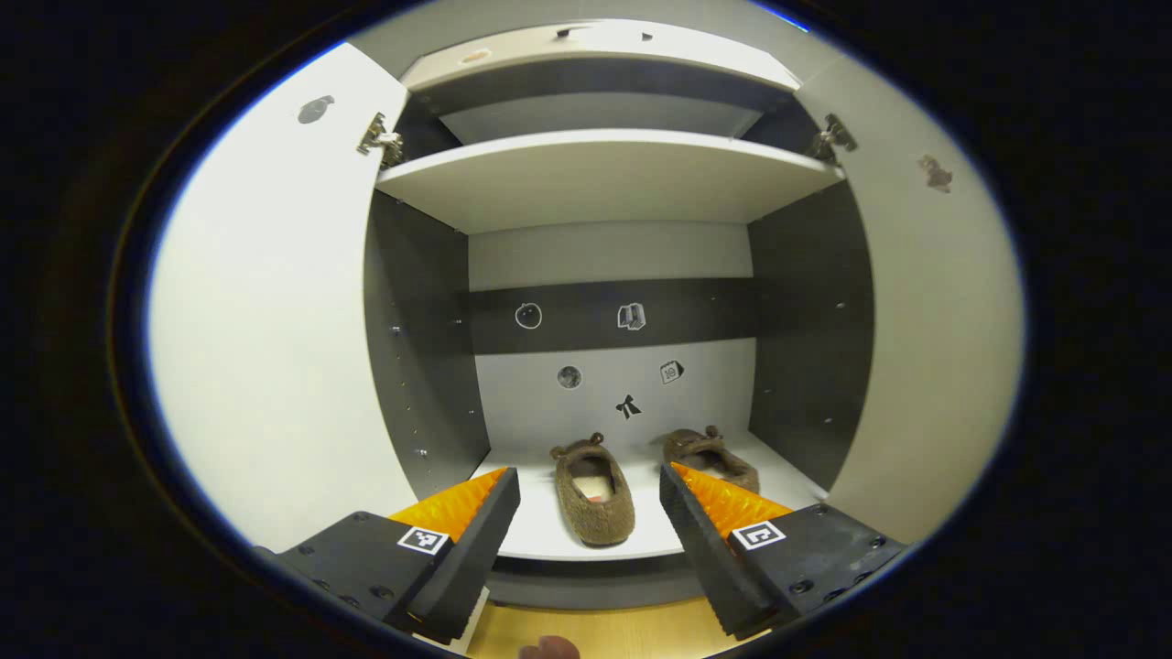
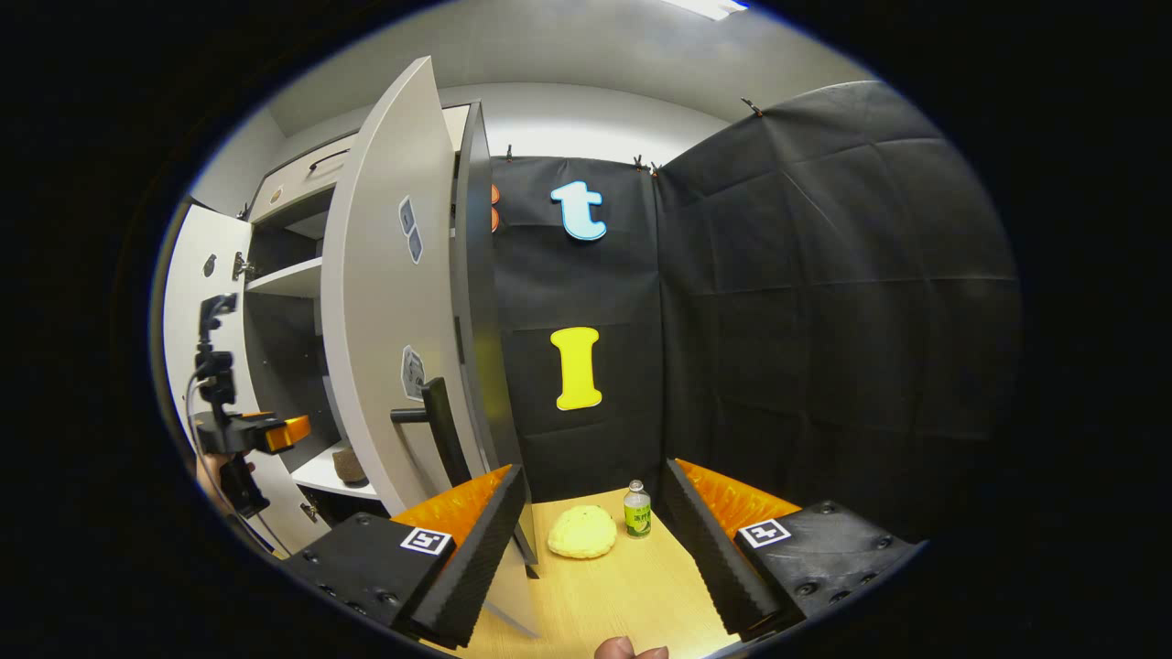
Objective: Grab one shoe with the right hand and put it into the shoe cabinet, grab the other shoe with the left hand and put it into the shoe cabinet; then close the right door with the right hand and the left door with the left hand.
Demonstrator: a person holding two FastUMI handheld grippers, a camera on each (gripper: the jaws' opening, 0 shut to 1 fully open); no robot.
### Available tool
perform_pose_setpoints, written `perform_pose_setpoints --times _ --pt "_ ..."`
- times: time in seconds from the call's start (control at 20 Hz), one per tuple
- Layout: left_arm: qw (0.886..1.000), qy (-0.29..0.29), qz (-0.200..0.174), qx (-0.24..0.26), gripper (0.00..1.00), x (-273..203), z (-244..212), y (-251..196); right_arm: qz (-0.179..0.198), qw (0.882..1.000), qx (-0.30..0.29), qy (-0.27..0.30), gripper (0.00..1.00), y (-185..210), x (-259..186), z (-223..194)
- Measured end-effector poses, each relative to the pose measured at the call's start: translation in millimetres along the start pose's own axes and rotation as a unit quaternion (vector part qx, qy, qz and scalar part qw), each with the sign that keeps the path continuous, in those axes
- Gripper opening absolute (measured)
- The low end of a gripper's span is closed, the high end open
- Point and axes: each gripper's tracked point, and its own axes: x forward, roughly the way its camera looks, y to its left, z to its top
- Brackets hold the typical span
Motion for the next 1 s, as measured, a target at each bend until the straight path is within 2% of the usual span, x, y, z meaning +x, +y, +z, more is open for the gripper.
perform_pose_setpoints --times 0.15,0.2,0.25,0.45,0.55,0.75,1.0 --pt "1.000 0.000 0.001 0.005 0.97 -44 -6 6 0.008 1.000 -0.013 -0.001 0.98 10 13 -1" --pt "1.000 0.000 0.002 0.004 0.99 -59 -9 8 0.010 1.000 -0.016 -0.003 0.98 13 15 0" --pt "1.000 0.001 0.001 -0.001 0.96 -71 -10 11 0.012 1.000 -0.016 -0.005 0.98 18 17 0" --pt "1.000 -0.005 -0.006 -0.015 0.96 -114 -15 20 0.001 1.000 -0.023 -0.010 0.97 21 18 1" --pt "1.000 -0.007 -0.005 -0.012 0.96 -127 -18 28 -0.002 0.999 -0.031 -0.013 0.97 25 17 2" --pt "0.999 0.000 -0.028 -0.019 0.97 -144 -28 34 -0.010 0.999 -0.035 -0.014 0.97 38 12 0" --pt "1.000 0.008 -0.023 -0.007 0.96 -164 -40 62 -0.014 0.999 -0.024 -0.017 0.96 61 3 -4"
